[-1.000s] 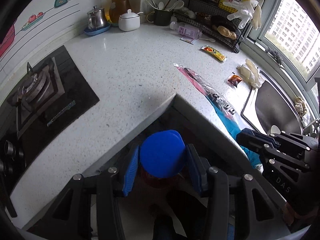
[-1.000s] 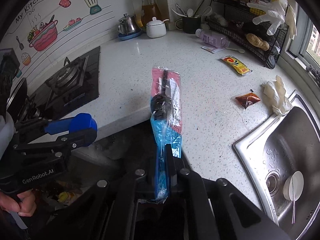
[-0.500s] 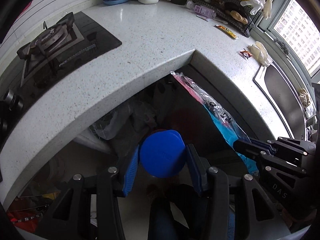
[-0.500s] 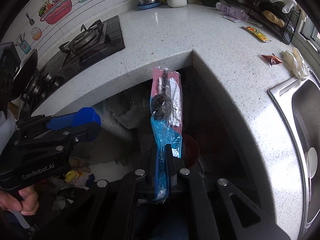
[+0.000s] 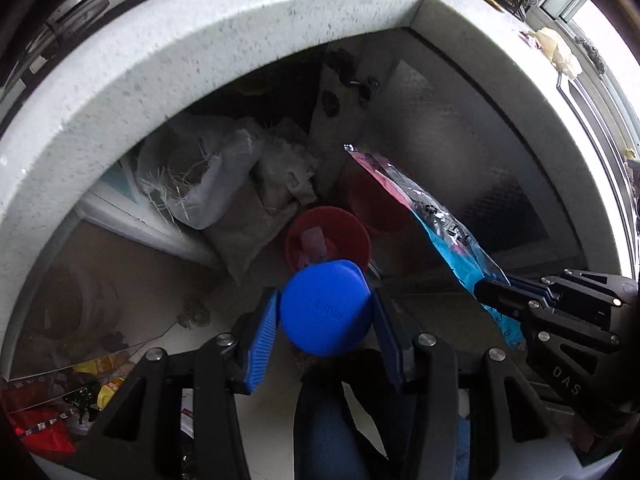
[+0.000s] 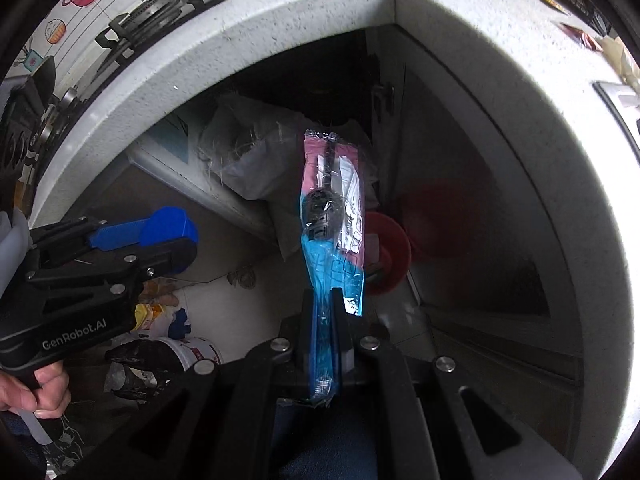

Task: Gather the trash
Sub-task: 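Carry the cap and packet down into the cabinet above the red bucket, then open the left tool dropping the cap while the right drops the packet into the bucket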

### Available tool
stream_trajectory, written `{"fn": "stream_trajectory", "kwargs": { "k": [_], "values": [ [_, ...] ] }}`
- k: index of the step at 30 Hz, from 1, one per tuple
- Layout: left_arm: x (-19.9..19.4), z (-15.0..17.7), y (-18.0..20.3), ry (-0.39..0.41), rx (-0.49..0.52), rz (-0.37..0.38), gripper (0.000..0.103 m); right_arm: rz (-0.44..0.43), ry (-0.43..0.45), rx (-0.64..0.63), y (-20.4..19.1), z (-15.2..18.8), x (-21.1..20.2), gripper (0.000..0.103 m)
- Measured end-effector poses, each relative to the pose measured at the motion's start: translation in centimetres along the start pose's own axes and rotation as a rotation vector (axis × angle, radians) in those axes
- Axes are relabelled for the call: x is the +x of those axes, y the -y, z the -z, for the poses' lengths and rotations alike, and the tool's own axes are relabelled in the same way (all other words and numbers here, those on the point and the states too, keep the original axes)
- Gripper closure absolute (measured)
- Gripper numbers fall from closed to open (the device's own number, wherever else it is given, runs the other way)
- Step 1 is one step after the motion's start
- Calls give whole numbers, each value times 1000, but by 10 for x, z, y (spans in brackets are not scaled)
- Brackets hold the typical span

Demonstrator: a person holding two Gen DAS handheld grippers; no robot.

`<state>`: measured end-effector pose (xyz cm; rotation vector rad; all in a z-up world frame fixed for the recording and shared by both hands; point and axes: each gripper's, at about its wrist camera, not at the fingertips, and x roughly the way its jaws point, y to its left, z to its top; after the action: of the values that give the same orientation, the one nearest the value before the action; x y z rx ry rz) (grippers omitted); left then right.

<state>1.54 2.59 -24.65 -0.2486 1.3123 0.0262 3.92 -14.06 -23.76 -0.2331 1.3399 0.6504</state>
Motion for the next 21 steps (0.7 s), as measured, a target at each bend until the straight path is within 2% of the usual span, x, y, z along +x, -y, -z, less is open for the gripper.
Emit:
{"fn": "stream_trajectory", "kwargs": {
  "k": [4,10,17,21],
  "values": [
    [37,-5,-3,-33,7,29,59,-1,-28,19,9,0,30,98],
    [95,-19,-6,-47,39,25,59,-5,-48,55,31,-2,84,98],
    [187,-27,-7,-81,54,61,59,28,-68,106,64,3,149,98],
    [226,-31,0,-111,82,84,58,38,-87,155,84,3,182,98]
  ]
}}
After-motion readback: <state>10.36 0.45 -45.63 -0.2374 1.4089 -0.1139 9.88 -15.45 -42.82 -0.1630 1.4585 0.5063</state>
